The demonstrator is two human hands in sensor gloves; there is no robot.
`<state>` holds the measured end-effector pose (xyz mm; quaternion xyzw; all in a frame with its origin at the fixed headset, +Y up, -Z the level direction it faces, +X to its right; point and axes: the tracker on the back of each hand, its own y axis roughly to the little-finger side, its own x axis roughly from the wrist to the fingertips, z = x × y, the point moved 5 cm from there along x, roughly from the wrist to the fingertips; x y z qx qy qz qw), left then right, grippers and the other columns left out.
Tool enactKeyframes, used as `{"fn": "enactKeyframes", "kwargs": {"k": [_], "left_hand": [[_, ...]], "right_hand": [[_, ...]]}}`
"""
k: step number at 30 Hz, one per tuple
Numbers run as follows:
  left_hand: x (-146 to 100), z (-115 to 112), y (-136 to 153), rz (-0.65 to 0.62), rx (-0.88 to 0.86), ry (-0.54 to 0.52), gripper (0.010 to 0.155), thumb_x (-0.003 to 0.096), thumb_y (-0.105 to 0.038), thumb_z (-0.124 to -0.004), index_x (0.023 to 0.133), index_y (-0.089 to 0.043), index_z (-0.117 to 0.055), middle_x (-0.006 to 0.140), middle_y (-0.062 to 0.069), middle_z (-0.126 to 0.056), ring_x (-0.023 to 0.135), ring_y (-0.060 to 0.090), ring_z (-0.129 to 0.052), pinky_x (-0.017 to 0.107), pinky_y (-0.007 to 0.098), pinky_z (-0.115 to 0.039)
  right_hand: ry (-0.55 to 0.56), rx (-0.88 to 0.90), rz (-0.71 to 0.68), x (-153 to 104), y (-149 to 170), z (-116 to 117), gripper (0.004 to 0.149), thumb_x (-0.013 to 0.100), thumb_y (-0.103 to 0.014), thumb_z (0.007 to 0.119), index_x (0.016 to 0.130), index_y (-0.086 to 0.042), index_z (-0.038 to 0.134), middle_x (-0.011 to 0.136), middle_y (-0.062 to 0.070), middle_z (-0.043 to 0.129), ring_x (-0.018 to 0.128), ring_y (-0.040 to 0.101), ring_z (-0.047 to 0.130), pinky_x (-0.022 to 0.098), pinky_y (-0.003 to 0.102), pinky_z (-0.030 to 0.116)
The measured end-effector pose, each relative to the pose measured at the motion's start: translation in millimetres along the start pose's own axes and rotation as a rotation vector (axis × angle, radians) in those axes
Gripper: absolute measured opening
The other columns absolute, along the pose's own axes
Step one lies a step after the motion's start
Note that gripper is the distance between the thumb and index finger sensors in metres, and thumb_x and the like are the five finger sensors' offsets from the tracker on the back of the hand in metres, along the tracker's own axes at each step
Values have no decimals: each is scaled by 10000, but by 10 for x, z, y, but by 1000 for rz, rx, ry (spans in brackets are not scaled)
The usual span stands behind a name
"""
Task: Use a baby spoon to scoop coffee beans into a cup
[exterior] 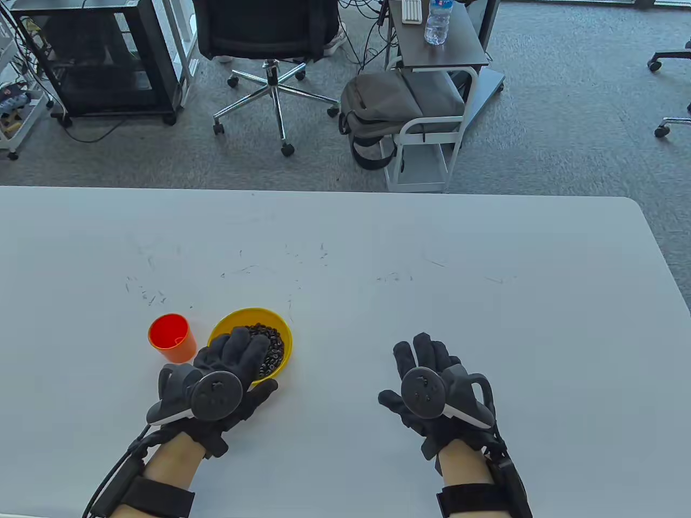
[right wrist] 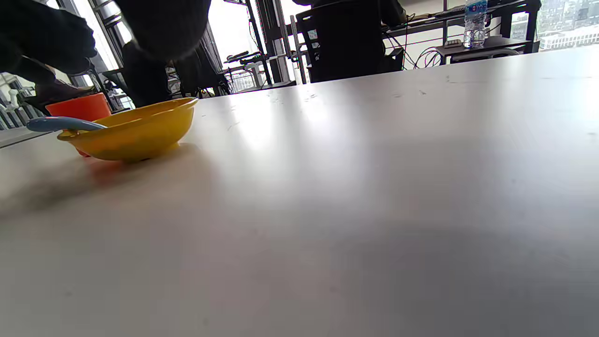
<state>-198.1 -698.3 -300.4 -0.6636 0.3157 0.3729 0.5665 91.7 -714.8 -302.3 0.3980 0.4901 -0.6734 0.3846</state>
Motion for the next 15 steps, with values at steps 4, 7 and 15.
{"fn": "enactKeyframes", "kwargs": {"k": [4,7,15], "left_hand": [[2,-17,-9,-4,-11,12,750,632,-547,-641,1176,-76,-430,1142,363,-359,988,656,-471,609,785,-499],[2,-15,0,-1,-18,8,749,633,-547,-640,1176,-77,-430,1141,365,-358,988,656,-472,609,786,-499],[-2,3,69,12,-45,-11,739,630,-543,-645,1169,-71,-461,1141,354,-384,982,643,-510,609,778,-514]], "right_hand": [[2,-1,-2,0,-5,1,865,572,-591,648,1115,-19,291,1102,398,193,916,664,284,629,765,381],[-1,-5,-5,3,-11,3,865,572,-590,648,1115,-19,291,1102,398,194,915,665,285,628,765,381],[-10,-2,-12,1,-29,14,863,572,-589,648,1115,-20,291,1102,397,194,915,665,284,629,764,382]]}}
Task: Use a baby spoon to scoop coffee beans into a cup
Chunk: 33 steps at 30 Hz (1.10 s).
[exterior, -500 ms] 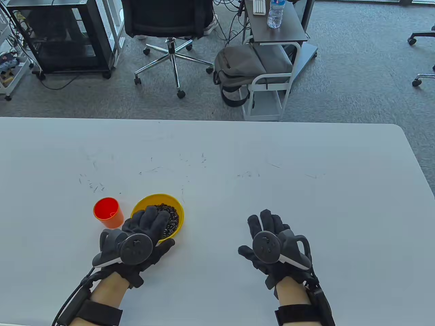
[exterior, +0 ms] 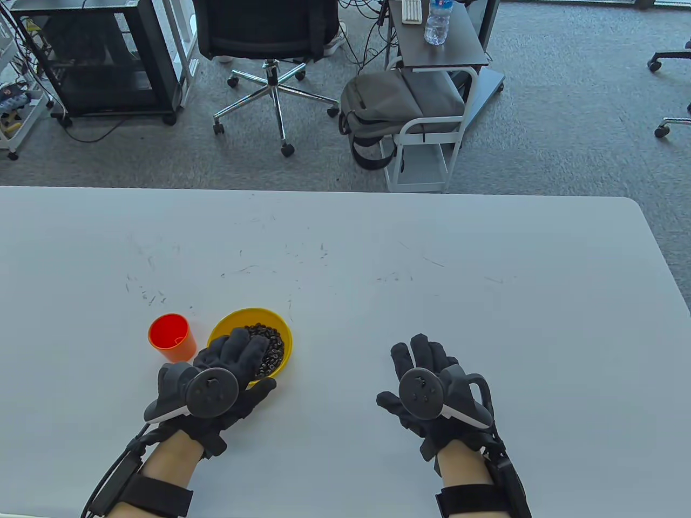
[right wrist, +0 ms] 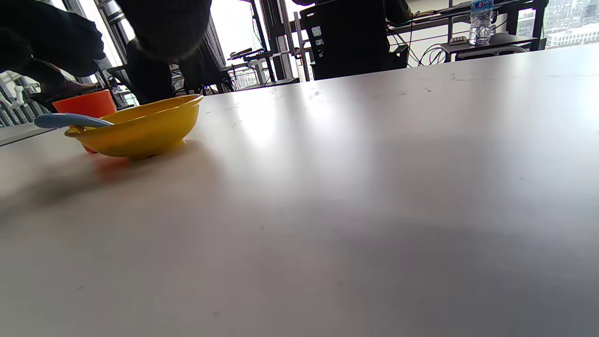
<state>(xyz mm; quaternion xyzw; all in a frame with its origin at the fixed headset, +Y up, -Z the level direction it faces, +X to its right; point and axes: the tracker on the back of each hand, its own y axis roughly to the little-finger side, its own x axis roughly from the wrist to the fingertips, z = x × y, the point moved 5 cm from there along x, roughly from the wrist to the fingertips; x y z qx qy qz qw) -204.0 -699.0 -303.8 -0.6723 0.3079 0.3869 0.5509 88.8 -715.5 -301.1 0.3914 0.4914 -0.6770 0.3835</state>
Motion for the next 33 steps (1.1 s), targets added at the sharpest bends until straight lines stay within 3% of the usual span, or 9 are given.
{"fn": "enactKeyframes", "kwargs": {"k": [7,13,19,22,28,33], "left_hand": [[-26,66,59,15,-41,-28,736,630,-537,-650,1165,-66,-469,1135,360,-394,967,644,-528,610,758,-535],[-94,253,198,63,-68,-92,728,631,-528,-653,1161,-63,-473,1130,357,-409,962,634,-540,613,751,-539],[-143,505,602,199,-116,-129,734,632,-519,-658,1163,-57,-451,1130,360,-378,955,643,-522,615,743,-539],[-134,575,829,273,-43,-101,742,635,-523,-657,1168,-61,-428,1133,361,-358,957,646,-512,616,743,-539],[-102,374,1430,496,-63,-26,758,632,-521,-669,1172,-67,-392,1134,361,-301,967,654,-461,618,747,-524],[-131,81,1707,600,-133,45,790,627,-545,-668,1188,-107,-325,1144,358,-226,976,659,-439,623,746,-522]], "right_hand": [[-4,11,-4,6,-5,4,862,573,-587,648,1115,-18,292,1102,397,193,917,662,285,629,764,381],[-1,37,-19,-17,-16,-20,861,574,-586,648,1115,-19,293,1102,396,196,916,664,288,629,765,382],[9,64,-31,-20,-27,-49,860,573,-585,649,1115,-19,294,1102,396,195,916,664,287,629,765,381],[-1,48,-39,-17,-37,-43,860,575,-586,647,1115,-18,294,1103,396,195,917,664,287,629,765,382],[-2,69,-42,-21,-33,-52,860,575,-584,648,1115,-16,296,1103,398,197,916,665,292,629,765,383],[-8,78,-53,-14,-45,-44,857,576,-583,648,1116,-18,296,1104,398,200,917,664,295,629,765,384]]}}
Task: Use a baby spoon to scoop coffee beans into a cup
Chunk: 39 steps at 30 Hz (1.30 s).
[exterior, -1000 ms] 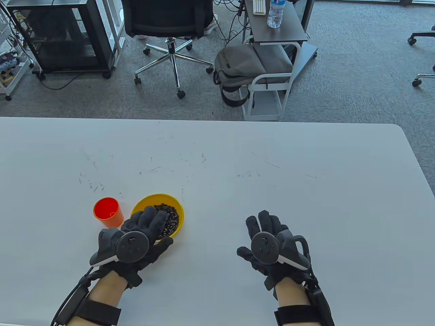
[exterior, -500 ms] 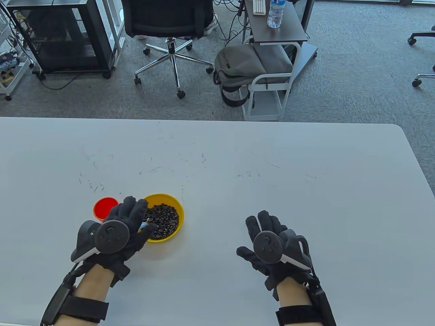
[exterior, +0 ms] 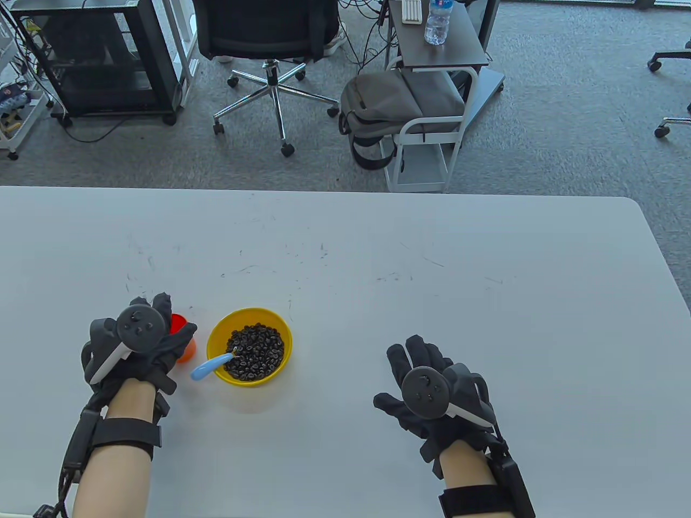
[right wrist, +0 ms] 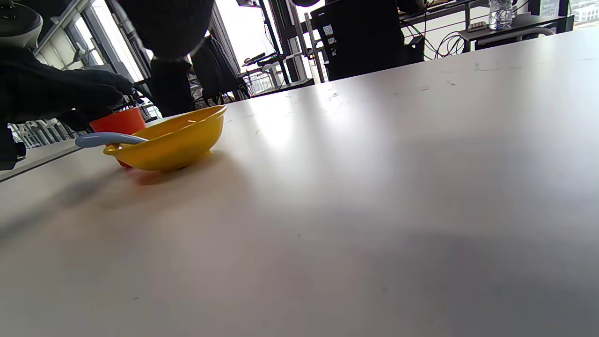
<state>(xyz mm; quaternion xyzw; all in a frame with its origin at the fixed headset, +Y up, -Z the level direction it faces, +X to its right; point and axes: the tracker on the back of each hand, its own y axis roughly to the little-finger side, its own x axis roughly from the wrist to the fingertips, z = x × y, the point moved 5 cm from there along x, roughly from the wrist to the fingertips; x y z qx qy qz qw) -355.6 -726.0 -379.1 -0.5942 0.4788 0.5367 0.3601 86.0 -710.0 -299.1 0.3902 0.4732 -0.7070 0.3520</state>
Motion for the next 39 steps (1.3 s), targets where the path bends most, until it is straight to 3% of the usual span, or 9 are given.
{"fn": "enactKeyframes", "kwargs": {"k": [5,9,12,20,24,29,35,39], "left_hand": [[52,-194,4,1,-57,42,777,631,-514,-673,1189,-145,-280,1142,359,-160,994,669,-400,630,737,-532],[69,-238,-7,0,-63,27,745,638,-456,-675,1181,-134,-279,1118,379,-191,954,645,-505,624,685,-593],[42,-173,-10,-15,-45,-28,732,625,-437,-712,1176,-110,-358,1101,393,-289,906,655,-583,613,659,-635],[-252,289,-214,-153,-179,-172,721,619,-384,-743,1171,-95,-379,1102,396,-248,902,687,-530,612,639,-650],[-478,436,-507,-268,-191,-216,720,622,-394,-741,1172,-88,-391,1097,401,-282,891,684,-551,604,634,-656],[-722,402,-1037,-436,-183,-201,716,622,-396,-744,1172,-85,-407,1099,405,-297,884,683,-571,598,629,-668],[-956,53,-1762,-666,-167,-73,718,620,-400,-746,1175,-89,-414,1107,399,-306,889,678,-581,600,622,-679],[-1032,-256,-2024,-746,-163,19,716,621,-401,-746,1178,-100,-412,1116,387,-301,903,673,-574,611,621,-675]], "right_hand": [[-24,1,-6,35,-21,41,855,577,-582,647,1116,-16,299,1104,398,204,918,664,298,629,764,385],[-30,0,-9,37,-33,51,854,578,-582,647,1116,-18,298,1104,398,203,917,665,298,630,764,386],[-28,5,-8,37,-26,52,853,578,-581,646,1116,-18,301,1104,398,205,917,665,301,630,763,387],[-38,15,-6,46,-21,58,851,580,-580,645,1117,-17,301,1105,398,207,917,665,302,631,762,390],[-36,15,-7,27,-25,50,851,579,-580,644,1117,-17,301,1104,398,208,917,665,304,631,762,391],[-27,15,-10,14,-30,30,850,580,-579,644,1116,-16,301,1105,396,206,917,664,305,632,761,392],[-35,20,-8,12,-23,34,849,580,-578,644,1116,-18,300,1104,399,207,916,665,306,631,761,393],[-36,21,-7,14,-19,30,848,580,-578,644,1116,-18,301,1104,398,208,917,664,308,631,761,393]]}}
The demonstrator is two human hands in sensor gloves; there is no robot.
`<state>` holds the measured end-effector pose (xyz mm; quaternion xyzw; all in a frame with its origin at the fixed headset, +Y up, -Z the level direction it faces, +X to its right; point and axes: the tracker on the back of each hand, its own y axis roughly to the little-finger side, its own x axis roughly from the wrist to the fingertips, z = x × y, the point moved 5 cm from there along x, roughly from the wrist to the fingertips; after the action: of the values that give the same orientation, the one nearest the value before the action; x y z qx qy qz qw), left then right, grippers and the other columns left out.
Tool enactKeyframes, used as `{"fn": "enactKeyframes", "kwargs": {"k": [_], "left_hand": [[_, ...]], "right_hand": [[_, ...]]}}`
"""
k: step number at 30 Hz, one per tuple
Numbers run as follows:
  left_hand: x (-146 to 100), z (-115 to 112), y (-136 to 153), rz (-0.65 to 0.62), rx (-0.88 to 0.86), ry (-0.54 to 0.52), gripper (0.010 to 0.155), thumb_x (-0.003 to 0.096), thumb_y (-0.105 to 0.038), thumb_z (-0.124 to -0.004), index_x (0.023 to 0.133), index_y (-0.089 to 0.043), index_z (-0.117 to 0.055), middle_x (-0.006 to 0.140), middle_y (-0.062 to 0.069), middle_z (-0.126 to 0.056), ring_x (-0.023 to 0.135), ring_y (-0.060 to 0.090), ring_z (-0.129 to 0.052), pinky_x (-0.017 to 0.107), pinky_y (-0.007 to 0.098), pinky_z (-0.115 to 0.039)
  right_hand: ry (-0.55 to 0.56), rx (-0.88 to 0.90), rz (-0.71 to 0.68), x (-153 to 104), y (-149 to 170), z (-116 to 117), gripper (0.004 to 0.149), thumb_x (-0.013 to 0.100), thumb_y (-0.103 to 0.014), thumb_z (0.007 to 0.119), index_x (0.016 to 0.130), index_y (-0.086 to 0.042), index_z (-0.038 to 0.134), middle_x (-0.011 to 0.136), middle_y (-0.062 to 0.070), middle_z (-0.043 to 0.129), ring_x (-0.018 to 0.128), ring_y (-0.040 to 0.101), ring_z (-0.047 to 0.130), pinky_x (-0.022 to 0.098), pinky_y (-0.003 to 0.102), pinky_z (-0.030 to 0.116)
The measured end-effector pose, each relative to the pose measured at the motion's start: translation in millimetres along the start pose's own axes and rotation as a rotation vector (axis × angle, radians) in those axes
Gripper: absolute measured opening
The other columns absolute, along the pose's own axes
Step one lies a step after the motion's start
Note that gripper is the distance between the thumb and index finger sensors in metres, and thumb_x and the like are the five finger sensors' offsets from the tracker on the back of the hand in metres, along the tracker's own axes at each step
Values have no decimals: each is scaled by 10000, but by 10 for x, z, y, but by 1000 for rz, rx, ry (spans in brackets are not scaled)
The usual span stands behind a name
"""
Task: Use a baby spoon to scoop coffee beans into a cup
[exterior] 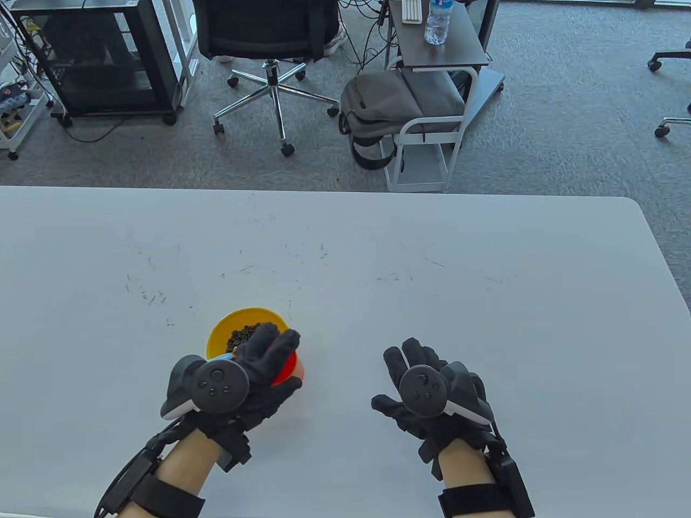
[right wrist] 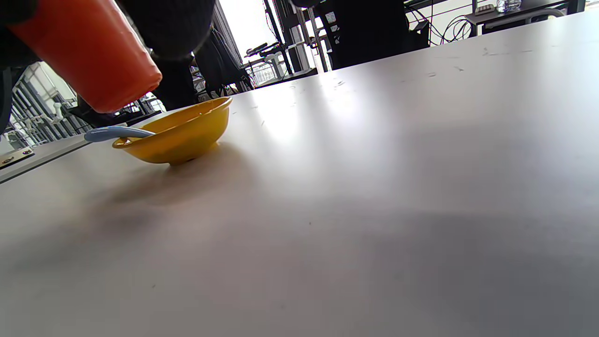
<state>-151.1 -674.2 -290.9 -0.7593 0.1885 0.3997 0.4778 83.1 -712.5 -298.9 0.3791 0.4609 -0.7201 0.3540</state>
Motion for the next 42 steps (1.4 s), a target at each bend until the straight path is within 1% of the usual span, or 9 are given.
{"fn": "enactKeyframes", "kwargs": {"k": [6,9,22,27,29,32,35,39,42], "left_hand": [[58,-508,-61,-69,8,160,719,622,-403,-740,1182,-116,-391,1126,370,-284,926,663,-555,625,625,-665],[74,-653,-85,-90,23,219,719,623,-405,-739,1183,-122,-387,1130,362,-279,934,660,-549,629,624,-663],[49,-873,-15,-76,40,306,726,626,-411,-733,1184,-124,-368,1132,363,-240,942,655,-531,633,646,-638],[49,-864,-14,-59,51,321,736,629,-438,-713,1185,-131,-342,1130,358,-210,967,641,-500,638,671,-610],[50,-794,-33,-68,46,315,770,621,-488,-703,1185,-121,-327,1131,351,-179,975,640,-478,639,686,-593],[37,-495,-52,-67,45,201,786,615,-519,-693,1185,-115,-334,1134,348,-179,979,639,-475,639,692,-588],[-37,-188,17,-23,71,97,753,619,-494,-698,1179,-87,-399,1136,357,-236,970,640,-496,631,692,-596],[-203,165,268,68,123,1,707,626,-455,-707,1174,-83,-459,1135,362,-338,962,643,-537,622,698,-612],[-333,344,577,212,159,-47,674,631,-406,-711,1169,-71,-481,1131,369,-355,957,652,-533,616,707,-606]], "right_hand": [[-8,-7,5,12,9,3,849,580,-578,645,1117,-16,302,1105,397,210,917,665,308,631,761,393],[-20,-19,7,25,1,25,848,581,-578,643,1117,-18,300,1105,398,209,917,664,310,632,760,395],[-37,-14,8,31,-13,48,845,582,-576,643,1118,-20,301,1106,399,213,917,665,316,632,760,397],[-43,-10,11,30,-9,57,845,583,-576,643,1118,-18,301,1106,397,213,918,664,317,633,759,398],[-45,-8,12,27,-11,56,845,583,-576,643,1118,-18,301,1106,397,214,917,665,317,634,758,398],[-39,-6,10,27,-10,45,843,583,-575,642,1117,-20,301,1106,397,213,919,663,317,634,758,398],[-38,-2,9,29,-3,41,844,583,-576,642,1117,-19,301,1106,398,213,918,664,318,635,757,399],[-41,0,6,33,-5,43,845,582,-576,642,1118,-19,301,1107,396,213,920,662,319,634,758,400],[-43,4,2,32,-13,48,845,583,-576,643,1118,-18,302,1106,397,214,919,664,319,635,756,400]]}}
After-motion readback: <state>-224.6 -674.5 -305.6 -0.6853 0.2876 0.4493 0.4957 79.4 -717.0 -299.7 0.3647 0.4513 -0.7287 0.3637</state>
